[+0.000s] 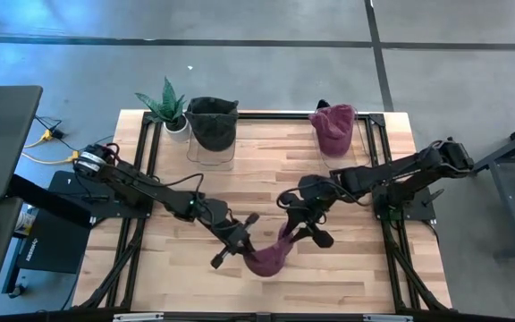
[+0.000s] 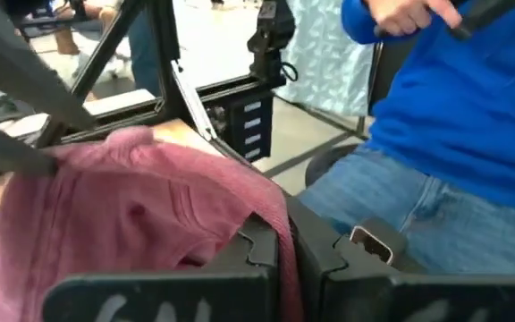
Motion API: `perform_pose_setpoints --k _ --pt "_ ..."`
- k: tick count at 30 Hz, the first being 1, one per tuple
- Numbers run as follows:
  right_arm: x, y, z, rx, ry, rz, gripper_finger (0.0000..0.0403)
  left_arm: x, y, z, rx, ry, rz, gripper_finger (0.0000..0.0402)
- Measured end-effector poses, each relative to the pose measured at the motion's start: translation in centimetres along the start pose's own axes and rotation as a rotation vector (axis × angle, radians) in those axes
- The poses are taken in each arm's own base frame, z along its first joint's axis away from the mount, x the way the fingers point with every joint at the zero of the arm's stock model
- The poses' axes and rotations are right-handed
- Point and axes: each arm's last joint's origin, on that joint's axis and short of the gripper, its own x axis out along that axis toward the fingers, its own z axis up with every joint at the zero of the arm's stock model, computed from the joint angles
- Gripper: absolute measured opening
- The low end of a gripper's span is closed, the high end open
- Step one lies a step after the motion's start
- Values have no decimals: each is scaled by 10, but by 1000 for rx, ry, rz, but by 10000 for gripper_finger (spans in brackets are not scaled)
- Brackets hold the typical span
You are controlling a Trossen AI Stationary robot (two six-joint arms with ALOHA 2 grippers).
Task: Pick & Place hat
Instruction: Put the red cap into the right transparent bin
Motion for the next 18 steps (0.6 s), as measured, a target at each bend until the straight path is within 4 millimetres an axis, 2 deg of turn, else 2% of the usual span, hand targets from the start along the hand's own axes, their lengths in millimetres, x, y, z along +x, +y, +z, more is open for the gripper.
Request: perform_pose_setpoints --k 5,9,14,18 --pt "2 1 0 -66 1 -19 195 -3 0 5 19 -18 -2 2" --pt "16 -3 -3 -166 5 -78 247 -5 0 9 31 -33 3 1" --pt "39 -6 -12 -229 30 34 251 -5 0 8 28 -24 7 1" --pt "41 -4 -11 -210 11 174 239 -5 0 7 25 -15 6 1"
